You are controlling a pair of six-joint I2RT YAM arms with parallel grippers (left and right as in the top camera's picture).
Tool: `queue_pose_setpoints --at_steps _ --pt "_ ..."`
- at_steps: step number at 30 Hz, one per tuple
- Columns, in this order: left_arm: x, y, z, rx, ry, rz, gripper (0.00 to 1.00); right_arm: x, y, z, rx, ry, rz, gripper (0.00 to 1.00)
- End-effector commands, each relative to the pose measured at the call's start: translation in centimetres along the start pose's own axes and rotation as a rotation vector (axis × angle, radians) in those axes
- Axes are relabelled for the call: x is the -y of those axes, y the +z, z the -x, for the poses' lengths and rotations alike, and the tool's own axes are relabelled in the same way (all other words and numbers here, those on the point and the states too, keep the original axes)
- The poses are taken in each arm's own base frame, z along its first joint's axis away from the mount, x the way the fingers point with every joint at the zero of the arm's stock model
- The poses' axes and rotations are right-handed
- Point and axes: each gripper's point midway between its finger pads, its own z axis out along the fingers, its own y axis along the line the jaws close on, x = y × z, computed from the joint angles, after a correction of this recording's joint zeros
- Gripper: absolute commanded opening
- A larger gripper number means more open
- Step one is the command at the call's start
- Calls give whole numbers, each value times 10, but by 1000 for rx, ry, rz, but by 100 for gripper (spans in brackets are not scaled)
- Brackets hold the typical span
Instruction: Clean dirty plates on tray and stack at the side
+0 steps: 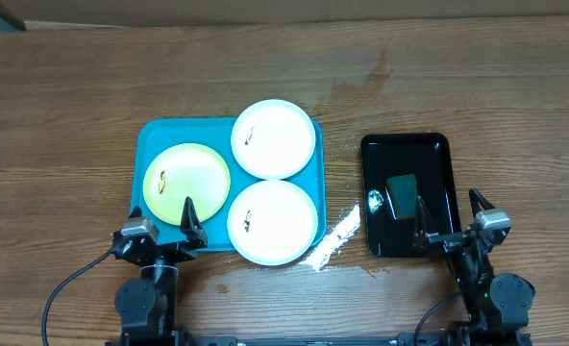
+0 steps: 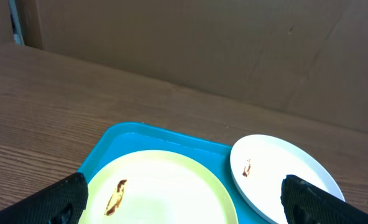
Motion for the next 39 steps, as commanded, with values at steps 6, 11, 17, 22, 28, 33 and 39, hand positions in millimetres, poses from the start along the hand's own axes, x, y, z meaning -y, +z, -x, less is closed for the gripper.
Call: queue_pose_setpoints --at_steps 6,11,17,22,28,33,39 --pt "-3 0 0 2 19 14 100 -1 0 -3 -2 7 4 100" --pt "-2 0 0 2 19 13 100 -1 0 -3 -2 7 4 100" --pt "-2 0 0 2 19 13 100 -1 0 -3 -2 7 4 100" --pt "-3 0 0 2 19 14 100 2 0 -3 0 7 -11 100" --pt "-2 0 -1 1 12 8 100 4 0 -1 6 7 -26 100" --pt "1 0 -1 -3 -20 -9 100 -1 0 -3 -1 55 3 100" --pt "19 -3 14 27 -17 -95 100 -5 -3 23 51 166 19 100"
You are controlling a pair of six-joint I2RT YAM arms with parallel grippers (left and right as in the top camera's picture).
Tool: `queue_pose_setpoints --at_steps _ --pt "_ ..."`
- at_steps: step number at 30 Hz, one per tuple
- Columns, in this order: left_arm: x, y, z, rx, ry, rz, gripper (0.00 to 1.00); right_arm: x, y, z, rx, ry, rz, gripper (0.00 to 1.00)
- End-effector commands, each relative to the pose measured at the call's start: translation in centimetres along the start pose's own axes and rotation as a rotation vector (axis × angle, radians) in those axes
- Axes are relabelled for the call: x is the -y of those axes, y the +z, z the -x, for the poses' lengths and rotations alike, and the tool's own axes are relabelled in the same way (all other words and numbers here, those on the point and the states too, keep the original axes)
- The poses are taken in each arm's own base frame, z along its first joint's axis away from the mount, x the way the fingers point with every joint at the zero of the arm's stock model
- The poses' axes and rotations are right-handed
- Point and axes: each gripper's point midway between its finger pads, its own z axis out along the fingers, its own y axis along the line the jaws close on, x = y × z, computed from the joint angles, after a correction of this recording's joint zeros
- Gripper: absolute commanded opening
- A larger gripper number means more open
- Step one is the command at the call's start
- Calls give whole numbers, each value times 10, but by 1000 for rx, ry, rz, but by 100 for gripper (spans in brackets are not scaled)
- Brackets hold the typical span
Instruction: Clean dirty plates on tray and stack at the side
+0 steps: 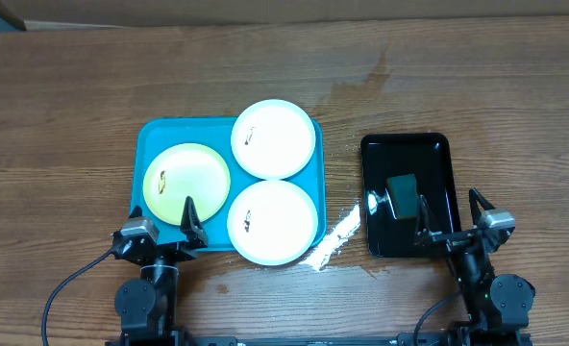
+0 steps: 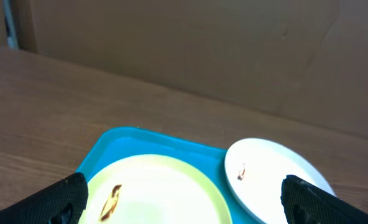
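A blue tray [image 1: 151, 141] holds three dirty plates: a yellow-green plate [image 1: 186, 183] at the left with a brown smear, a white plate [image 1: 276, 139] at the back and a white plate [image 1: 273, 222] at the front, each with a small stain. My left gripper [image 1: 161, 223] stands open at the tray's front left edge. In the left wrist view the yellow-green plate [image 2: 156, 190] and the back white plate [image 2: 265, 174] lie between my open fingertips [image 2: 59, 199]. My right gripper [image 1: 451, 216] stands open at the front of a black tray [image 1: 436, 154] holding a dark sponge [image 1: 401, 195].
A white smear of spilled powder or foam [image 1: 334, 236] lies on the wooden table [image 1: 73, 106] between the two trays. A damp patch darkens the wood behind the trays. A cardboard wall [image 2: 190, 43] runs along the table's far edge.
The left wrist view has shifted slightly, with the plates sitting a little lower and to the left. The right gripper has moved a touch. Nothing was taken hold of or let go.
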Motion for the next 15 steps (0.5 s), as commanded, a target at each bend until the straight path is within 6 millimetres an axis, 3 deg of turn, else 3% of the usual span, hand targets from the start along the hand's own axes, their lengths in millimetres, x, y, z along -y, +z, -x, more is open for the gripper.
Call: queue_pose_setpoints --at_steps 1,5,9,10,15 --pt "20 -5 17 11 -12 -90 100 -10 -5 31 59 55 28 100" --pt "31 -19 56 24 5 -98 100 -24 -16 87 122 42 39 100" --pt "46 -31 110 21 40 -97 100 -34 -15 136 62 25 22 100" --pt "54 -32 132 -13 48 -97 100 -36 -9 151 -14 20 5 100" --pt "88 -18 173 -226 101 -193 100 -36 13 173 -370 12 -58 100"
